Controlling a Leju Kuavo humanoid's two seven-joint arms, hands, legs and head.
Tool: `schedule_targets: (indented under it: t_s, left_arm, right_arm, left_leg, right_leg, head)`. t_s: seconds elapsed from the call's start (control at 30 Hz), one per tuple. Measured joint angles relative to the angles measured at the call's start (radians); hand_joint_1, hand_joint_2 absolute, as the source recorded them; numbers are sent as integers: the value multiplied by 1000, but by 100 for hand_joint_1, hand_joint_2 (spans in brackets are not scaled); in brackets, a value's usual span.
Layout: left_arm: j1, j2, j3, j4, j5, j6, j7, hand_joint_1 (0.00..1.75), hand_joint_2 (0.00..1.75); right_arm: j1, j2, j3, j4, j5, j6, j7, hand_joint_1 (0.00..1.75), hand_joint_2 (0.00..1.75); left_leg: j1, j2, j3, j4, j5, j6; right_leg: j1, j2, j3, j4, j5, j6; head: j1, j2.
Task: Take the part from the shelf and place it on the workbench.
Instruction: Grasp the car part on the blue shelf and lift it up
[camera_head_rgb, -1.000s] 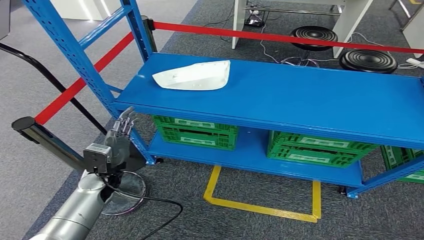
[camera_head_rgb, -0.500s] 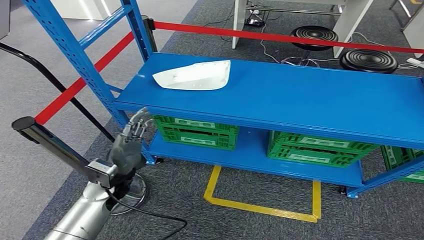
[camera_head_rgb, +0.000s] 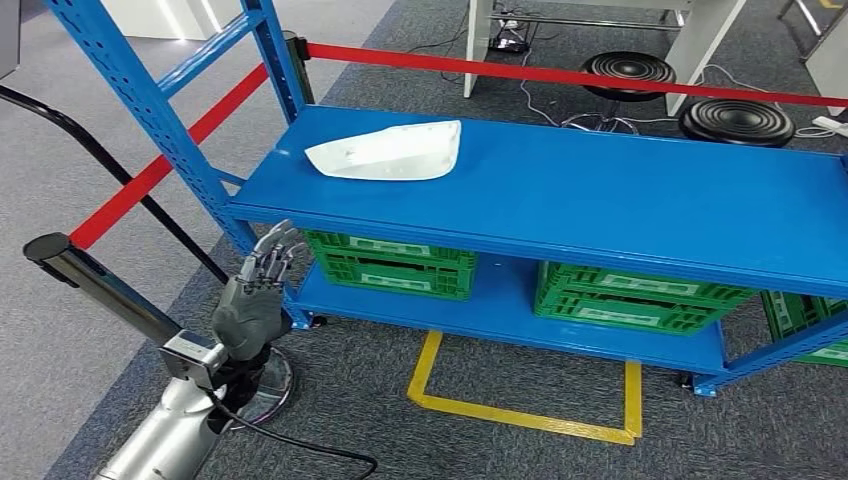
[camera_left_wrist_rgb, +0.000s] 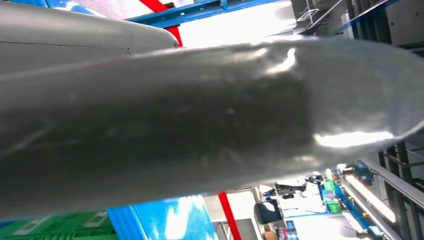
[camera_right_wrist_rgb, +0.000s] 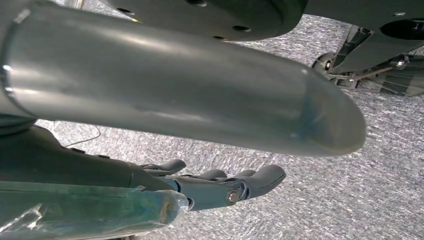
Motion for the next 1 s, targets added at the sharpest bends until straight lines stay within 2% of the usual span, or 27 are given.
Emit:
schedule_targets:
  t_s: [0.5, 0.67, 0.73, 0.77, 0.8, 0.87, 0.9, 0.93, 0.97, 1.0]
  left_arm:
    - [4, 15, 0, -3, -14, -2, 0, 0, 0]
    - [-2, 20, 0, -2, -10, -5, 0, 0, 0]
    - [-6, 21, 0, -3, -9, -6, 0, 0, 0]
    - [-9, 22, 0, -2, -8, -7, 0, 0, 0]
    - [-11, 22, 0, -2, -8, -8, 0, 0, 0]
    - [-13, 24, 0, 0, -8, -8, 0, 0, 0]
    - [-13, 25, 0, 1, -8, -9, 0, 0, 0]
    - [-12, 25, 0, 3, -8, -9, 0, 0, 0]
    - [-12, 25, 0, 5, -9, -9, 0, 0, 0]
    - [-12, 26, 0, 6, -9, -9, 0, 0, 0]
  right_arm:
    - [0, 0, -1, 0, 13, 19, 3, 0, 0]
    - [-1, 0, -2, 0, 17, 26, 9, 0, 0]
    - [-2, 0, -2, 0, 18, 29, 10, 0, 0]
    - [-3, 0, -2, 0, 18, 30, 11, 0, 0]
    - [-4, 0, -2, 0, 18, 30, 12, 0, 0]
    - [-4, -1, -3, 0, 18, 31, 16, 0, 0]
    - [-3, -1, -3, 0, 19, 31, 18, 0, 0]
    - [-2, -1, -4, 0, 20, 32, 20, 0, 0]
    - [-1, -1, -4, 0, 21, 33, 22, 0, 0]
    - [0, -1, -6, 0, 22, 33, 23, 0, 0]
  left_leg:
    - [0, 0, 0, 0, 0, 0]
    - [-4, 0, -4, 5, -5, 17]
    - [3, 1, 6, -15, 3, 23]
    - [8, 1, 13, -25, 7, 27]
    - [12, 2, 19, -34, 10, 28]
    - [14, 3, 23, -35, 7, 31]
    - [15, 3, 25, -35, 4, 30]
    - [16, 2, 29, -34, 0, 28]
    - [19, 1, 34, -33, -6, 24]
    - [23, 0, 43, -31, -13, 18]
  right_leg:
    - [0, 0, 0, 0, 0, 0]
    - [-5, 1, 2, -10, 4, 11]
    - [-1, 0, 0, -11, 1, 17]
    - [1, 0, -8, 6, -10, 20]
    - [2, -1, -29, 47, -29, 22]
    - [1, -2, -101, 181, -81, 28]
    - [-1, -2, -138, 238, -95, 32]
    - [-2, -2, -159, 265, -90, 35]
    - [-4, -2, -159, 249, -63, 39]
    - [-7, -4, -138, 193, -20, 43]
  head:
    - [0, 0]
    - [-1, 0]
    - [0, 0]
    - [2, 0]
    - [5, 0]
    - [10, 0]
    - [10, 0]
    - [10, 0]
    - [10, 0]
    - [10, 0]
